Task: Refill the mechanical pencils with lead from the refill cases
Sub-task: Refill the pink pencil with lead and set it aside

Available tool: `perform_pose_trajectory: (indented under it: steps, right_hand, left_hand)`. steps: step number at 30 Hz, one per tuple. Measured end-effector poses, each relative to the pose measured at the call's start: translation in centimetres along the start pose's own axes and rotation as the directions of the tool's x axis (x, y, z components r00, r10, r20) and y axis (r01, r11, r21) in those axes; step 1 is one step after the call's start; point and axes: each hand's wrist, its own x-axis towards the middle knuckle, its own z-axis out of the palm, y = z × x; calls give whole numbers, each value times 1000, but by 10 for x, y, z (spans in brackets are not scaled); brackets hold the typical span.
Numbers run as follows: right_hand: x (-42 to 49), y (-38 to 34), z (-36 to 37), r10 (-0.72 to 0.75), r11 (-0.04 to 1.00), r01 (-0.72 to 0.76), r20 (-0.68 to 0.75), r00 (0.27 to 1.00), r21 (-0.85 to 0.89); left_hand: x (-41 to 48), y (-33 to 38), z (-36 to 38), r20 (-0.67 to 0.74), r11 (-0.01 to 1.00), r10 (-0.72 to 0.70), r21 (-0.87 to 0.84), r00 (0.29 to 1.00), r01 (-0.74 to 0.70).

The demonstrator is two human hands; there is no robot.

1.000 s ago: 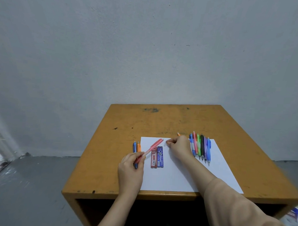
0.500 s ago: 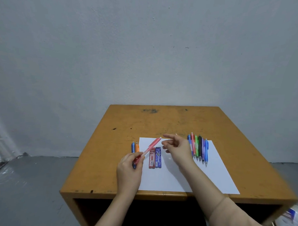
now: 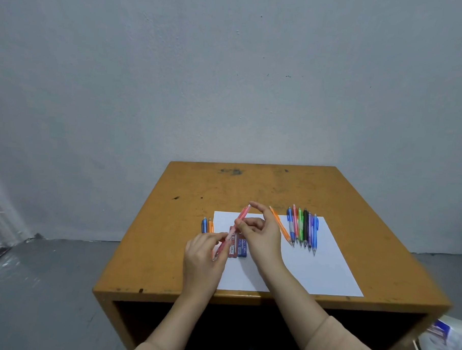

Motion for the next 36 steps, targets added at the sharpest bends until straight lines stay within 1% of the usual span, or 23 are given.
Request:
perform_pose_trajectory:
  steps: [2,4,7,13,17,21,23,27,31,36]
  right_hand:
    - [2,-1,1,9,1000,-9,-2,1000,-12]
    - [5,-2,-1,16,1000,-16,13,1000,-26]
    - [10,-4,-4,18,1000,-17,21,1000,-23]
    - [26,-17,-17,1,1000,-1,-8,1000,-4]
    - [36,-25,-27,39,997,-40,-17,999,-63]
    - [45,-19,-36,134,977,-131,6,991,-170]
    - [48,-14,-40,190,954,-182,14,982,-238]
    - [55,-6,-42,295,880,-268,8,955,-392]
    - [57,0,-42,337,802,-289,-4,942,-522]
    - [62,0,-39,348,737,-266,11,938,-622]
  left_hand:
    - [-2,0,1,14,995,78,58,997,-78]
    - [-2,0,1,10,990,106,87,994,-106]
    - [1,2,1,-14,990,119,82,993,-118]
    - [8,5,-3,-27,991,113,74,993,-111]
    - [12,-7,-11,6,979,139,148,990,-138]
    - [12,-21,-18,63,958,154,237,986,-165]
    - [12,-27,-23,90,950,105,286,990,-126]
    - [19,-39,-32,158,920,-91,392,983,22]
    - [25,-50,-35,176,887,-210,448,962,112]
    - [27,-57,-33,200,863,-290,477,936,165]
